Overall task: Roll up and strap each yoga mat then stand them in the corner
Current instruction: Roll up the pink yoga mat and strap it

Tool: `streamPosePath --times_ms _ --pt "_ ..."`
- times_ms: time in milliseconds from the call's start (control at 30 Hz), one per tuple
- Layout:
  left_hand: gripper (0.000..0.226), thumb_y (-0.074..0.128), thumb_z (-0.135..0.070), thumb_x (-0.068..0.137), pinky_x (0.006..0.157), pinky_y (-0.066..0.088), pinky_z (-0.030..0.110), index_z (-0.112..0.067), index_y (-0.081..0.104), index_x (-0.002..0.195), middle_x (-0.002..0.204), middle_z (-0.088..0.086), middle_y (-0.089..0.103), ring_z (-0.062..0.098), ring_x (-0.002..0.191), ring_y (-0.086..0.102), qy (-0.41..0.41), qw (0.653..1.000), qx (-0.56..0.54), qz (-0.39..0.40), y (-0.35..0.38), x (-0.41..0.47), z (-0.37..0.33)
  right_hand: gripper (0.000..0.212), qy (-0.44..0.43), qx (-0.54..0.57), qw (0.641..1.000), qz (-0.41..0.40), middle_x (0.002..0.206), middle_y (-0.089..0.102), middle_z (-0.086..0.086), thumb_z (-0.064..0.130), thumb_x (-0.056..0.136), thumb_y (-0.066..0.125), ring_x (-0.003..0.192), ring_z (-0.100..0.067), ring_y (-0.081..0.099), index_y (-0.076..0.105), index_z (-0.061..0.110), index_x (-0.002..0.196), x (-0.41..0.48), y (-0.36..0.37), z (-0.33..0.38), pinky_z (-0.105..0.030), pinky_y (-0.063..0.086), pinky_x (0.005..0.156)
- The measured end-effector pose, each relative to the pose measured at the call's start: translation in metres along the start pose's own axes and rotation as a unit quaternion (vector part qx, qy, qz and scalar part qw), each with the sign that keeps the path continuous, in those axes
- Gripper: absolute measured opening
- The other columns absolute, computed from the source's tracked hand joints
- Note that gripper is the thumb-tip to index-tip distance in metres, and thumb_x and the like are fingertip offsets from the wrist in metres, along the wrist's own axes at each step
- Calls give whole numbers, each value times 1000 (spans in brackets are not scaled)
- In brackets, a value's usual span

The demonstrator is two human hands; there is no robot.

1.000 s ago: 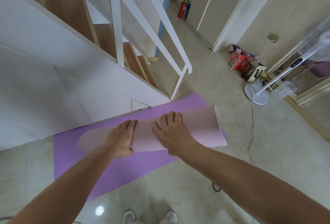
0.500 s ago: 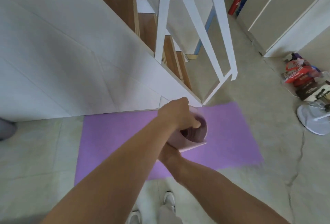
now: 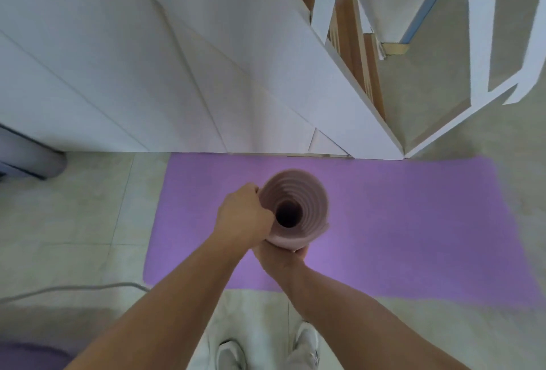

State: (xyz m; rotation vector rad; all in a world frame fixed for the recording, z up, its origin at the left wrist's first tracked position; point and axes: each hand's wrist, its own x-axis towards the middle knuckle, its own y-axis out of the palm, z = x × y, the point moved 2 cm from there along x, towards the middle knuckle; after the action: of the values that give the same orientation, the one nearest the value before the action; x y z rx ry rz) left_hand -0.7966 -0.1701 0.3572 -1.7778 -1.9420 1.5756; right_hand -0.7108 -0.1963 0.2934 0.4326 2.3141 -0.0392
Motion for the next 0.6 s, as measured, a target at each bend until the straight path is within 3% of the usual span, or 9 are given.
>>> streamPosePath --times_ms 67,133,200,300,400,467,500,567,600 --pt "18 54 -1 77 51 37 29 -16 46 82 77 2 55 19 67 50 -10 999 -32 -10 18 7 9 54 -36 -12 998 -52 101 56 -40 37 79 73 107 -49 48 51 -7 103 7 3 17 -65 30 71" --pt "21 53 1 76 59 52 37 -12 51 93 78 2 58 24 71 58 -24 997 -74 -17 34 13 15 52 -69 11 994 -86 133 53 -24 28 81 75 123 -38 45 51 1 118 13 7 32 -63 31 68" --pt "25 52 1 76 70 58 43 -12 53 97 80 2 59 28 76 61 -37 993 -112 -19 46 22 15 62 -72 62 992 -77 147 46 -15 23 80 77 131 -36 41 49 9 133 20 14 46 -65 28 67" --pt "22 52 -4 75 72 59 45 -14 53 95 82 3 60 31 78 63 -37 991 -129 -24 52 44 8 72 -39 112 992 -52 152 40 -14 22 74 79 135 -40 35 47 12 138 33 28 58 -68 28 95" --pt "26 51 -13 70 74 60 48 -16 53 96 90 8 64 37 81 67 -37 990 -132 -19 50 62 -1 58 -4 131 990 -41 156 30 -23 26 85 70 142 -46 24 48 0 131 47 37 62 -59 23 113" --pt "34 50 -19 65 74 61 48 -18 51 98 92 8 66 37 80 69 -35 992 -123 1 54 65 -6 54 126 249 959 55 153 25 -35 27 102 39 144 -51 16 42 -11 140 44 44 61 -60 8 119" --pt "32 50 -20 66 73 61 48 -20 50 98 91 8 67 36 79 70 -32 992 -124 9 57 66 -9 56 165 333 925 77 147 37 -35 32 101 34 142 -52 22 52 -10 134 45 49 66 -63 3 116" --pt "23 57 -24 75 71 61 48 -22 47 97 90 6 68 34 77 70 -24 991 -130 15 66 66 -12 31 119 462 878 -50 111 73 -3 47 82 63 126 -35 46 81 23 92 48 45 79 -53 15 108" --pt "23 61 -29 79 70 61 48 -23 46 96 89 6 68 34 76 71 -18 991 -134 14 70 67 -12 19 122 522 828 -163 91 75 5 45 69 75 114 -29 49 80 27 71 42 44 76 -43 26 103"
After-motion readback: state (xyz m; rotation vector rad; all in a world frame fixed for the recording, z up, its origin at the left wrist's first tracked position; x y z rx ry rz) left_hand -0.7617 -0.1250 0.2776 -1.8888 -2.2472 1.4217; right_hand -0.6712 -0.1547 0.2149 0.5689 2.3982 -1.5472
